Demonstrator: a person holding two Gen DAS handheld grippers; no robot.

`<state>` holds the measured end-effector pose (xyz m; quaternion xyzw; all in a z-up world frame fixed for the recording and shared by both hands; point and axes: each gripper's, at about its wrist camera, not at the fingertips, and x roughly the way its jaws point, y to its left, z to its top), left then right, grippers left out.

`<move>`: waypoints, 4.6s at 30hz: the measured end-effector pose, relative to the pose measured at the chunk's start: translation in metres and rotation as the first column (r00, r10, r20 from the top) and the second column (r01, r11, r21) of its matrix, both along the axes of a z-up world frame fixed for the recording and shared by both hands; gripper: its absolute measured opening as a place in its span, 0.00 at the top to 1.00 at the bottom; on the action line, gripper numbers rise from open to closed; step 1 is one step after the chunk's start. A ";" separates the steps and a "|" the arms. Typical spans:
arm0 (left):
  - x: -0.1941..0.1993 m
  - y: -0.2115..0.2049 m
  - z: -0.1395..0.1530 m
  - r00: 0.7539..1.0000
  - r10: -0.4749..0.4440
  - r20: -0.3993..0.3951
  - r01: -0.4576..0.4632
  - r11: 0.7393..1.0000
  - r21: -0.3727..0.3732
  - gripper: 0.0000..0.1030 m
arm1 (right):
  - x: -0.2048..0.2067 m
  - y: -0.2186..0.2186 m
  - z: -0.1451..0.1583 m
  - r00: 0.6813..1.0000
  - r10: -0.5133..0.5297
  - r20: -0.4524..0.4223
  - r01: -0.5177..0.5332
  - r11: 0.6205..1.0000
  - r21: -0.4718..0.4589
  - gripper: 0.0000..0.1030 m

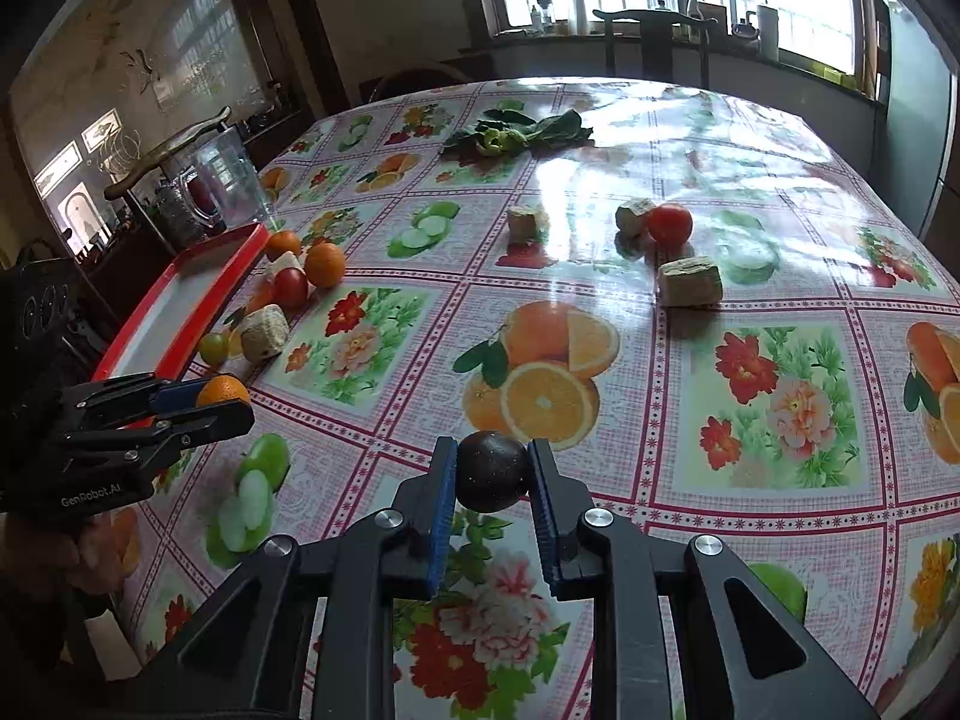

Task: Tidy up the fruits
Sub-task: 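Grasp the orange with the left gripper while the right gripper grasps the dark plum, then lower both fruits into the tray and open both grippers, then grasp the green lime with the left gripper while the right grasps the corn piece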

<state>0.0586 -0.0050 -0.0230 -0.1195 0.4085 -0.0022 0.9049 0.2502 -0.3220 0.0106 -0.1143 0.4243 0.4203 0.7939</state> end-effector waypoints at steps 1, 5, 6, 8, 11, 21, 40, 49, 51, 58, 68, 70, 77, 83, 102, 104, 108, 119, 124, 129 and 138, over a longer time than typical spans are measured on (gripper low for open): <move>-0.005 0.001 0.002 1.000 0.003 0.005 -0.003 1.000 -0.001 0.70 | -0.004 0.001 0.002 1.000 0.007 0.001 -0.007 1.000 0.007 0.77; -0.023 0.007 0.008 1.000 0.018 0.023 -0.018 1.000 -0.005 0.70 | -0.023 0.011 0.008 0.999 0.047 0.004 -0.047 0.999 0.025 0.77; -0.027 0.009 0.009 0.999 0.025 0.027 -0.024 1.000 -0.007 0.70 | -0.028 0.014 0.009 0.998 0.059 0.005 -0.059 0.998 0.027 0.77; -0.035 0.014 0.011 0.999 0.036 0.034 -0.035 0.999 -0.011 0.70 | -0.037 0.020 0.011 0.997 0.080 0.011 -0.080 0.996 0.027 0.77; -0.047 0.021 0.015 0.998 0.054 0.045 -0.053 0.998 -0.012 0.70 | -0.049 0.029 0.014 0.994 0.108 0.016 -0.109 0.994 0.025 0.77; -0.082 0.040 0.022 0.991 0.109 0.074 -0.108 0.994 -0.016 0.70 | -0.080 0.054 0.020 0.984 0.175 0.018 -0.176 0.984 0.039 0.77; -0.145 0.101 0.023 0.963 0.252 0.100 -0.248 0.968 -0.047 0.70 | -0.143 0.124 0.027 0.941 0.338 0.004 -0.338 0.938 0.079 0.77; -0.169 0.128 0.021 0.944 0.314 0.103 -0.310 0.949 -0.051 0.70 | -0.172 0.160 0.029 0.907 0.421 0.004 -0.420 0.904 0.082 0.77; -0.174 0.135 0.019 0.938 0.333 0.101 -0.329 0.943 -0.048 0.70 | -0.178 0.169 0.028 0.899 0.439 0.002 -0.437 0.896 0.081 0.77; -0.188 0.158 0.014 0.918 0.387 0.089 -0.384 0.922 -0.050 0.70 | -0.198 0.201 0.026 0.870 0.494 0.001 -0.492 0.867 0.081 0.77; -0.192 0.177 0.005 0.906 0.419 0.056 -0.418 0.908 -0.023 0.70 | -0.208 0.232 0.011 0.853 0.521 -0.027 -0.519 0.853 0.048 0.77; -0.192 0.181 0.002 0.905 0.424 0.044 -0.423 0.906 -0.020 0.70 | -0.208 0.237 0.008 0.850 0.526 -0.035 -0.525 0.850 0.040 0.77; -0.187 0.188 -0.009 0.905 0.426 0.004 -0.426 0.905 -0.006 0.70 | -0.210 0.257 -0.009 0.834 0.549 -0.057 -0.550 0.835 -0.010 0.77; -0.179 0.193 -0.022 0.904 0.425 -0.051 -0.424 0.905 0.025 0.70 | -0.214 0.265 -0.022 0.823 0.563 -0.073 -0.567 0.822 -0.053 0.71; -0.183 0.178 0.010 0.900 0.437 0.012 -0.437 0.899 0.026 0.59 | -0.184 0.200 0.004 0.874 0.485 -0.040 -0.483 0.874 0.051 0.63; -0.180 0.171 0.015 0.906 0.422 0.021 -0.422 0.906 0.026 0.59 | -0.176 0.188 0.006 0.888 0.458 -0.040 -0.456 0.888 0.058 0.63; -0.170 0.158 0.021 0.921 0.387 0.036 -0.388 0.921 0.024 0.59 | -0.160 0.162 0.007 0.915 0.403 -0.037 -0.400 0.914 0.066 0.63; -0.133 0.108 0.033 0.963 0.262 0.057 -0.263 0.965 0.018 0.59 | -0.119 0.097 0.010 0.967 0.253 -0.033 -0.249 0.964 0.088 0.62; -0.115 0.085 0.035 0.978 0.203 0.056 -0.204 0.979 0.025 0.59 | -0.107 0.075 0.011 0.978 0.204 -0.031 -0.200 0.975 0.097 0.61; -0.102 0.070 0.034 0.986 0.159 0.052 -0.160 0.987 0.032 0.59 | -0.098 0.061 0.007 0.985 0.171 -0.039 -0.166 0.981 0.100 0.61; -0.088 0.060 0.030 0.993 0.116 0.033 -0.117 0.992 0.039 0.59 | -0.088 0.053 0.004 0.988 0.150 -0.045 -0.145 0.984 0.099 0.61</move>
